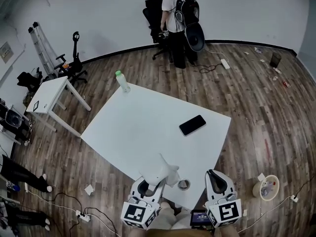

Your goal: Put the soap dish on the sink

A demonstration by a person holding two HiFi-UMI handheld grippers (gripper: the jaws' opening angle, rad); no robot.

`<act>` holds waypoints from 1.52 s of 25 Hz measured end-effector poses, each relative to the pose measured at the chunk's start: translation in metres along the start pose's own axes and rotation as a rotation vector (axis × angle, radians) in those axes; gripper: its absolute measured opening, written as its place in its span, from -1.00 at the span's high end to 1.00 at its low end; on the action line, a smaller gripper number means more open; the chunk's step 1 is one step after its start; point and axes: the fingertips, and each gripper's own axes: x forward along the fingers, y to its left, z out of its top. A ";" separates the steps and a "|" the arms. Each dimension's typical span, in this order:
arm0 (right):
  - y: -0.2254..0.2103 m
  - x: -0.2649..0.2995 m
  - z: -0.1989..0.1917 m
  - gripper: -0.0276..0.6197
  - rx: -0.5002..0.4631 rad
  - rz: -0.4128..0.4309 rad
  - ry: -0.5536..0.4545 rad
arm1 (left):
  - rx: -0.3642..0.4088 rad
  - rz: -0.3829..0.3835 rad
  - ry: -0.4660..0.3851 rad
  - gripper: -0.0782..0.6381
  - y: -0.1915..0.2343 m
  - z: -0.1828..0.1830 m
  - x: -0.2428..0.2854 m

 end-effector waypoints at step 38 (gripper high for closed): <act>0.019 0.117 -0.059 0.88 0.052 0.056 0.224 | -0.282 -0.240 0.306 0.36 0.047 -0.111 0.124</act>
